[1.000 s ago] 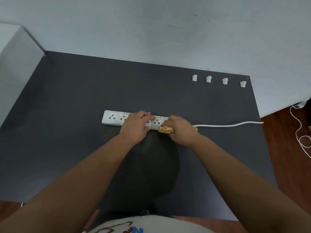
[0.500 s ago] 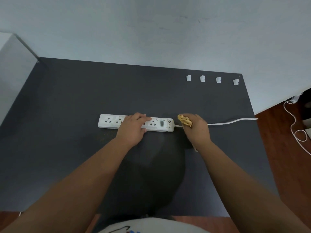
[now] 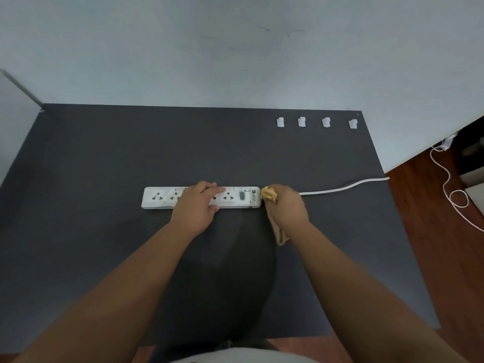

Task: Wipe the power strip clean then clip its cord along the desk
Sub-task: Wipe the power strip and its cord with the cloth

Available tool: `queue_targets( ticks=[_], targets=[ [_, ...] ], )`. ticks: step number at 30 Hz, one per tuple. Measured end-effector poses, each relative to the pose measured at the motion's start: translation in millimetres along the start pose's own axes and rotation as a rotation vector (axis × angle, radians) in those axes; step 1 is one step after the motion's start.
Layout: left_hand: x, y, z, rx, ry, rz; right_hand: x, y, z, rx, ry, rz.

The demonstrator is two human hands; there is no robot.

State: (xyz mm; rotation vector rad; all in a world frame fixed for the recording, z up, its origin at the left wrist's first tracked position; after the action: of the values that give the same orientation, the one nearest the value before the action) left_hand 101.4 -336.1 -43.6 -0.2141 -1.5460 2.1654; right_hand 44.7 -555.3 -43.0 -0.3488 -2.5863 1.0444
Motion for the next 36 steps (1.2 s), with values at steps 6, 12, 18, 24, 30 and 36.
queue_targets(
  ticks=[6, 12, 18, 24, 30, 36],
  targets=[
    [-0.4, -1.6, -0.4, -0.01, 0.007, -0.022, 0.3, -34.0, 43.0, 0.068, 0.199, 0.163],
    [0.7, -1.7, 0.4, -0.013, -0.012, -0.037, -4.4, -21.2, 18.9, -0.045, 0.124, 0.16],
    [-0.1, -1.7, 0.2, -0.026, -0.006, -0.041, 7.4, -40.0, 50.1, 0.014, 0.335, 0.181],
    [0.0, -0.4, 0.9, -0.095, 0.061, -0.019, 0.4, -42.3, 37.6, -0.06, 0.299, 0.199],
    [-2.3, -3.8, 4.4, -0.199, 0.111, -0.051, 3.9, -60.6, 60.9, -0.038, 0.491, 0.234],
    [-9.7, -9.2, 12.7, -0.402, 0.129, -0.143, 6.2, -77.7, 64.1, -0.064, 0.412, 0.284]
  ],
)
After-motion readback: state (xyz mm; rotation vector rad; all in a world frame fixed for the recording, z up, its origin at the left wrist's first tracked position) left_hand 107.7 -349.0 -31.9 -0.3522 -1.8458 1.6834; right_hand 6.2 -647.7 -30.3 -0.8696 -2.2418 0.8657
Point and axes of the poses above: each hand's wrist, its own x-axis away from the middle knuckle, its own y-axis out of the palm, z = x × y, the point moved 5 cm from there along -x, towards the middle knuckle, and after that the axes turned 9 degrees about -x, right-handed, at the moved point
